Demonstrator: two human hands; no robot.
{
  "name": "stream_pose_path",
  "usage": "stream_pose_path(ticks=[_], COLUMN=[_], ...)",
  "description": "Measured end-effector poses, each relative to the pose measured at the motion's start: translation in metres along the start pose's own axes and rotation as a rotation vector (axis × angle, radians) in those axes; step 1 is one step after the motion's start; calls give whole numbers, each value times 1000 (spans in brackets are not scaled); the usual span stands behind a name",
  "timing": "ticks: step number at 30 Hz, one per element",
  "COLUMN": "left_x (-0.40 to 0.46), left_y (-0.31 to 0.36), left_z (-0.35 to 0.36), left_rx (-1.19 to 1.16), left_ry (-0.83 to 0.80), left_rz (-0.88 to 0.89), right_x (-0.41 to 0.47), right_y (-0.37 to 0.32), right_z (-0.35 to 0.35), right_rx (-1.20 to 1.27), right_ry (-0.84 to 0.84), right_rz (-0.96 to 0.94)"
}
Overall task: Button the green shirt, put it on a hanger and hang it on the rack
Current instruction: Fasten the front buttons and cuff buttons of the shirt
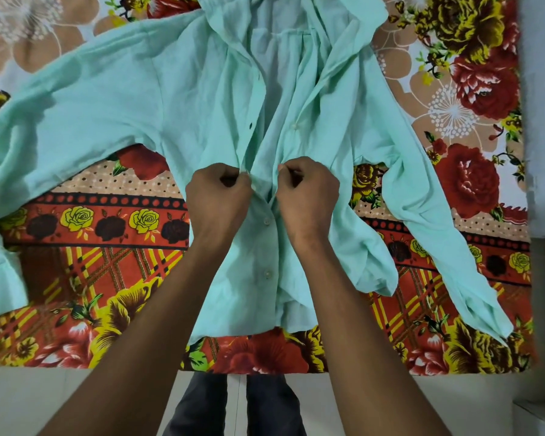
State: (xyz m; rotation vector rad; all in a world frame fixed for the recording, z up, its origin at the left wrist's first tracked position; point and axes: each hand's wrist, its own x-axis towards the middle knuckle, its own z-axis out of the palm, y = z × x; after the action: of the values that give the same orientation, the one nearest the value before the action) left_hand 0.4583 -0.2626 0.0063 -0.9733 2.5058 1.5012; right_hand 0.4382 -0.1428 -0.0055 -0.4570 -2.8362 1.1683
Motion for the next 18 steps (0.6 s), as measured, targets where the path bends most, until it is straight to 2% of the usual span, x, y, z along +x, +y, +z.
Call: stream_pose_path(ticks=[4,9,14,18], left_x=[-4,-6,-5,-4], left_y=[-4,-4,3,6], left_z=[-7,-8,-3,-2], left_rx=[-272,-358,-368,-354], left_ry=[-117,-170,-208,-209], left_rz=[-121,-92,-49,-26], right_x=[-8,-17,-15,-11], right_y=[-6,-17,-18,-17], right_z=[-11,-14,-10,-11], right_rx=[74,110,258,344], right_ry=[101,54,-83,-87], right_rz=[-56,-104,63,136])
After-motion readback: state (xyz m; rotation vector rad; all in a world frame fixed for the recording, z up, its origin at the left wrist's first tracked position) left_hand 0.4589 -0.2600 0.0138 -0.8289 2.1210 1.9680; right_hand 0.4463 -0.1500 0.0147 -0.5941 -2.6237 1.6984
